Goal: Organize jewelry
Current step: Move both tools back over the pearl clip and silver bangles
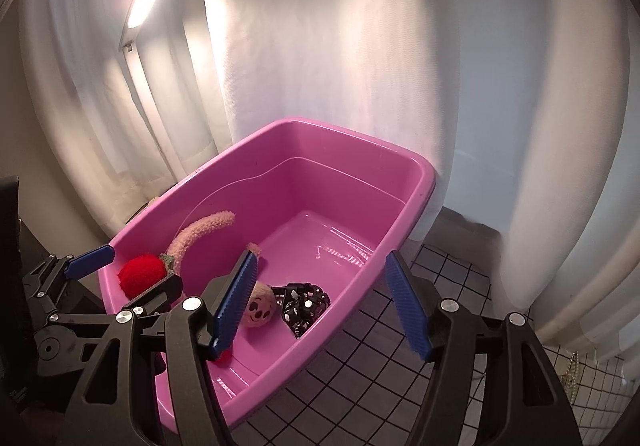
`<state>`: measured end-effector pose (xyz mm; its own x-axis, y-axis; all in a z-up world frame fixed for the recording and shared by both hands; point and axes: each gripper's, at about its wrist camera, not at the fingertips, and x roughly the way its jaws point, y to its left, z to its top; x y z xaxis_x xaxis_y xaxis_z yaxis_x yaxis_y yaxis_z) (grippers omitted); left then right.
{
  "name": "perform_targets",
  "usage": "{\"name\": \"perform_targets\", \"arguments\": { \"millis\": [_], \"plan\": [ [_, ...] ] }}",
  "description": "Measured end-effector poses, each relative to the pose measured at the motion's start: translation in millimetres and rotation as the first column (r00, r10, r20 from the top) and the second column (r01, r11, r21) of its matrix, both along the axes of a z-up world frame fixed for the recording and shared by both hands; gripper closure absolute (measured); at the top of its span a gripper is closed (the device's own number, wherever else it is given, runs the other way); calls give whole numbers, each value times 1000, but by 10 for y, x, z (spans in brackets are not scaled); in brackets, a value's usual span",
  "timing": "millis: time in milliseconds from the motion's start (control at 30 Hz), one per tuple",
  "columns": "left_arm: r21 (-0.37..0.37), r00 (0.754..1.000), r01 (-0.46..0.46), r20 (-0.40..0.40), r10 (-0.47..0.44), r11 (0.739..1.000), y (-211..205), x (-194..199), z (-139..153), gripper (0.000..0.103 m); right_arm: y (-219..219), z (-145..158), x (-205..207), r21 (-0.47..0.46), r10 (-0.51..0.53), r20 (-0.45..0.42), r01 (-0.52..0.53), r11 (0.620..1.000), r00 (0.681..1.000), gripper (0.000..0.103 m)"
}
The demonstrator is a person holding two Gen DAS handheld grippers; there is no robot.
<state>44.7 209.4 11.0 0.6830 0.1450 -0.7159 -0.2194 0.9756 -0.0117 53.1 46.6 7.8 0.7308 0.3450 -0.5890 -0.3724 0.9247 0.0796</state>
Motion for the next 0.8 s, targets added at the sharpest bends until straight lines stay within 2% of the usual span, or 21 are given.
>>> {"name": "perform_targets", "arguments": {
  "millis": [167,233,433,633,800],
  "plan": [
    [-16,999,42,-3,-42,999,-223,-17,71,7,-407,-15,-207,39,-72,-2,72,997,997,37],
    [-29,998,65,8,-65,997,-341,-43,103,6,-585,-64,-319,46,-108,-8,108,993,994,29],
    [-64,982,188,33,-186,980,-861,-78,137,6,-1132,-326,-703,50,-222,-21,223,974,975,29],
    [-74,952,305,16,-304,950,-1467,-52,-12,6,-1878,-651,-991,67,-377,-103,384,921,921,28],
    [-65,923,380,-45,-383,923,-1946,36,-339,6,-2438,-973,-1209,62,-483,-171,499,865,859,26]
  ]
}}
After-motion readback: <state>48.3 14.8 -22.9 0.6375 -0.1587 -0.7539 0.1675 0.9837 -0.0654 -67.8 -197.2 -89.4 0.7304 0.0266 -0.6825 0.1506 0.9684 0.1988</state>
